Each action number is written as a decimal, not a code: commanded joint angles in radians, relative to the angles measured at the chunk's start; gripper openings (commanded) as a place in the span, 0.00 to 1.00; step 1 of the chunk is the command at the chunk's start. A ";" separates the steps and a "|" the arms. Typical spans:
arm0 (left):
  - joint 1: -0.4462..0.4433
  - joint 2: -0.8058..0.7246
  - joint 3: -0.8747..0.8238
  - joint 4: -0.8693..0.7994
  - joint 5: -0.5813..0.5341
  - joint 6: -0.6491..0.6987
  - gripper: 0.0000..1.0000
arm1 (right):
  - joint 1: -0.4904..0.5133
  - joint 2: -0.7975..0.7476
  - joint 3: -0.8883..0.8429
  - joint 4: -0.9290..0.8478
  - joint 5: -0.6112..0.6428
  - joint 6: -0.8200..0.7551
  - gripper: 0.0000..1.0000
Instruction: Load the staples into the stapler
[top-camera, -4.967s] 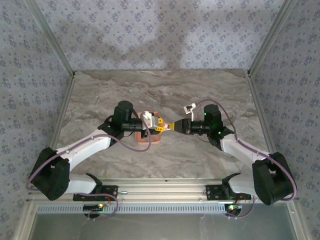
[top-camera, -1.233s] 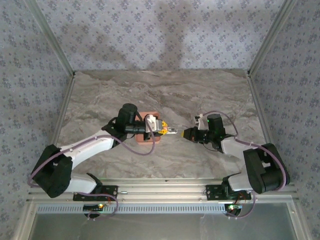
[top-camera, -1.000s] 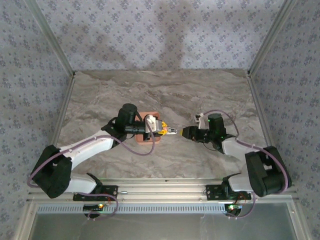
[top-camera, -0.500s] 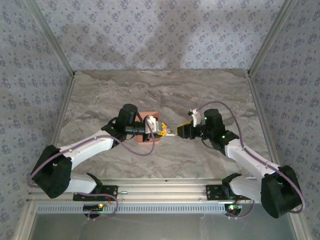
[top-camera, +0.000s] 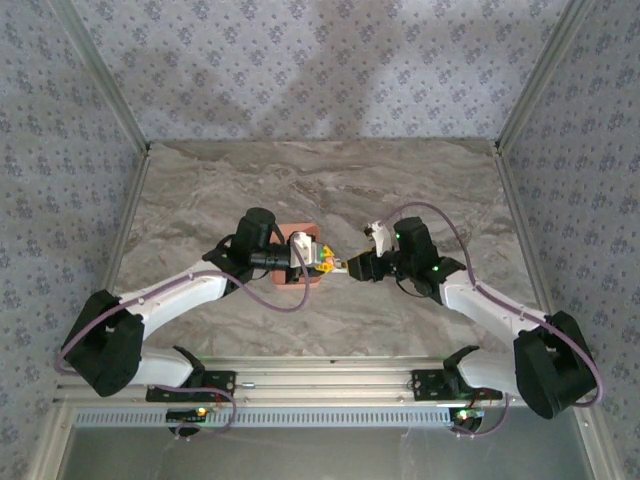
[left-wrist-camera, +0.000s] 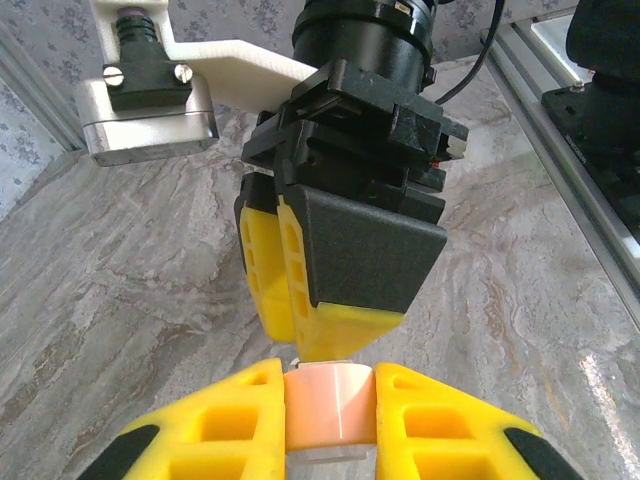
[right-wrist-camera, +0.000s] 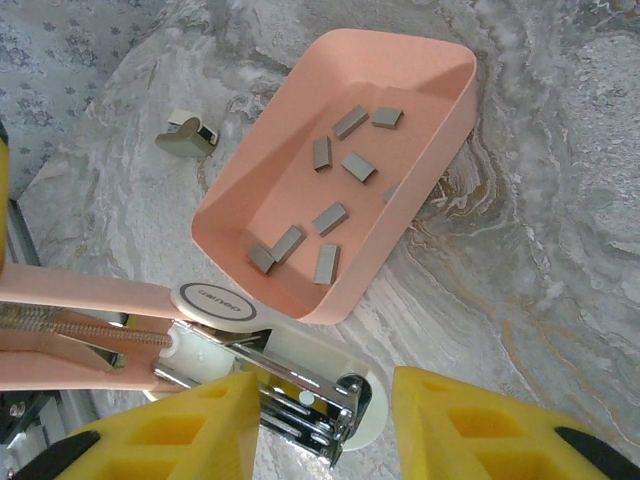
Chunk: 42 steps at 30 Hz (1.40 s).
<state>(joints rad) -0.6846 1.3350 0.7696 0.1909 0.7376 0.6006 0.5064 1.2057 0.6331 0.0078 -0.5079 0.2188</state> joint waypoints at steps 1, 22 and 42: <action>0.002 -0.011 0.033 0.040 0.044 -0.004 0.19 | 0.002 0.013 0.017 0.008 0.012 0.007 0.38; 0.003 0.001 0.036 0.079 0.058 -0.026 0.19 | 0.004 0.006 -0.040 0.103 0.016 0.021 0.37; 0.002 0.001 0.040 0.037 0.047 -0.002 0.19 | 0.015 -0.280 -0.139 0.144 0.111 -0.323 0.62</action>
<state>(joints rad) -0.6807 1.3373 0.7700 0.2131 0.7483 0.5846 0.5110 0.9379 0.4995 0.1406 -0.4217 -0.0120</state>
